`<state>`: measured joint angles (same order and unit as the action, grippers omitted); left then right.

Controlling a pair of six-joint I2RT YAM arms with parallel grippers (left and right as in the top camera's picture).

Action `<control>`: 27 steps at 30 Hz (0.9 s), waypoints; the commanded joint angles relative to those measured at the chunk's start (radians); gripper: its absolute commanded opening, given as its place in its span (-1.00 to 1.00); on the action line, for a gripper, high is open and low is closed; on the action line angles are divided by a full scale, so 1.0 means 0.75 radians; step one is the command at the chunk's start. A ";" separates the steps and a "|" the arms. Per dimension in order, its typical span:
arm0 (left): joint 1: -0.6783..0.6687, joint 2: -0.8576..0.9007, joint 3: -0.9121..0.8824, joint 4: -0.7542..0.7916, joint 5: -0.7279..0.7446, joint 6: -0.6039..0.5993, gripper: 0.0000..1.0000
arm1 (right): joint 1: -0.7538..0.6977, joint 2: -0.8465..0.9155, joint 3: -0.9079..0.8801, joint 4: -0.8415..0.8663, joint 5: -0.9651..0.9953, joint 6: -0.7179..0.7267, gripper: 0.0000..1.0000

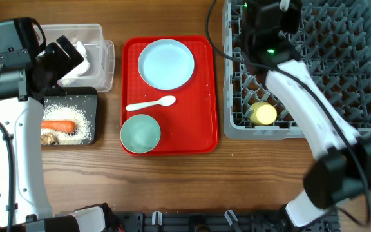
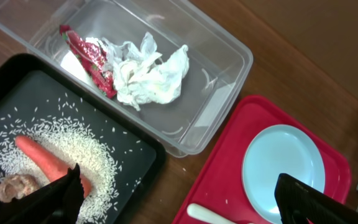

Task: Sort waste into correct bins and load items into the dishwasher rack
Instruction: 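Lift the blue bowl with the right gripper and place it in the rack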

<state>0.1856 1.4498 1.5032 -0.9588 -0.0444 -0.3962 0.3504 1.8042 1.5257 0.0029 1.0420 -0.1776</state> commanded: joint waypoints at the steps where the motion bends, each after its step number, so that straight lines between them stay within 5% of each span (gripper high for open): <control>1: 0.005 0.005 0.021 0.001 -0.013 -0.011 1.00 | 0.003 0.224 0.004 0.377 0.198 -0.830 -0.91; 3: 0.005 0.005 0.021 0.001 -0.013 -0.011 1.00 | 0.009 0.373 0.004 0.541 0.201 -1.055 -0.92; 16: 0.005 0.005 0.021 0.001 -0.013 -0.011 1.00 | 0.041 0.475 -0.021 0.506 0.164 -1.002 -0.91; 27: 0.005 0.005 0.021 0.001 -0.013 -0.011 1.00 | 0.039 0.491 -0.021 0.312 -0.013 -0.761 -0.91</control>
<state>0.1856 1.4498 1.5047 -0.9611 -0.0444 -0.3988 0.3706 2.1475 1.5131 0.2718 1.0733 -0.7952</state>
